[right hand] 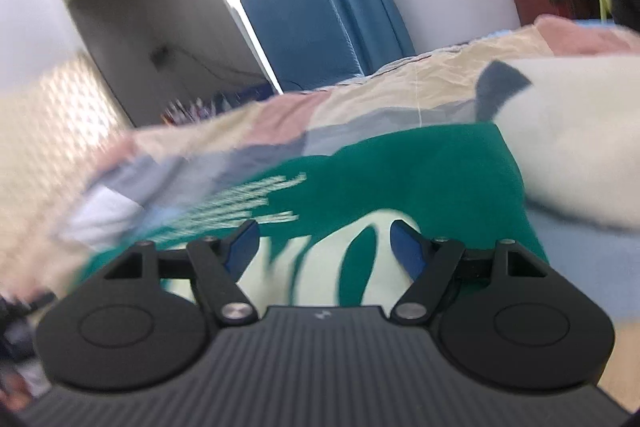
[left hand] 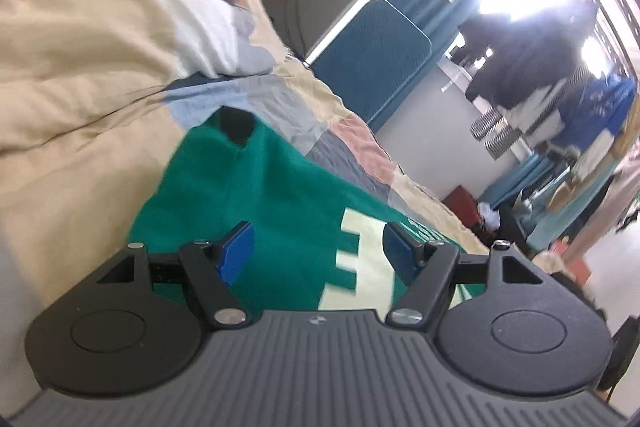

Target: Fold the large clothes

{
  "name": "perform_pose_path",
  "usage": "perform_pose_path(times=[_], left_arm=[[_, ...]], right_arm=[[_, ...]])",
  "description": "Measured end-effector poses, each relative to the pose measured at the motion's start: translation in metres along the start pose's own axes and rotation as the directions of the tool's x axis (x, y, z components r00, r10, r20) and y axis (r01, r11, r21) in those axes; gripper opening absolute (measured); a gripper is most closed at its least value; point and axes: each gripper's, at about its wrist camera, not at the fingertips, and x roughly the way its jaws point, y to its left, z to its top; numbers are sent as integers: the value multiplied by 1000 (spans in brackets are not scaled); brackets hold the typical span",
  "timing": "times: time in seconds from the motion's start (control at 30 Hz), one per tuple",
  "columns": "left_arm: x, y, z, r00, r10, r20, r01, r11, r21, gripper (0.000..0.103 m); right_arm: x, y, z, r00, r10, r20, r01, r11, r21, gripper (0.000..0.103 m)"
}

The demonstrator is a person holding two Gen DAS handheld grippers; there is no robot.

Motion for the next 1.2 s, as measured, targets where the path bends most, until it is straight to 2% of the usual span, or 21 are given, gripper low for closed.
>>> perform_pose_path(times=[0.07,0.17,0.37,0.43,0.53,0.67,0.73,0.9,1.03,1.2], left_arm=[[-22,2,-7,1000,-10,4,10,999,-47,76],[-41,-1,-13,1000,1,0,-1,995,-97,77],[-43,8,-25,998,56,-34,-61,979,-193,81],[-39,16,-31,996,64,-61,-77,970,-233,83],[-30,33,-39,993,60,-102,-90,944,-317,84],[-15,49,-47,991,71,-115,-110,921,-375,84],[-5,54,-49,989,88,-121,-128,917,-378,84],[12,60,-49,992,66,-105,-103,910,-401,89],[21,64,-47,993,60,-98,-96,904,-417,93],[26,62,-47,993,70,-93,-103,904,-416,95]], right_arm=[[-17,0,-4,1000,23,-5,-23,998,66,79],[-36,0,-13,999,45,-30,-41,992,118,80],[-50,-16,-33,996,56,-72,-36,966,258,80],[-49,-30,-42,995,57,-86,-23,935,355,83],[-36,-54,-52,990,82,-117,-10,858,513,93],[-11,-72,-63,985,131,-112,-30,772,635,93],[3,-75,-66,984,139,-109,-33,751,659,93],[29,-84,-68,986,155,-66,-70,731,679,95],[36,-88,-66,986,165,-29,-97,703,705,96],[43,-89,-62,989,149,-12,-96,694,714,103]])
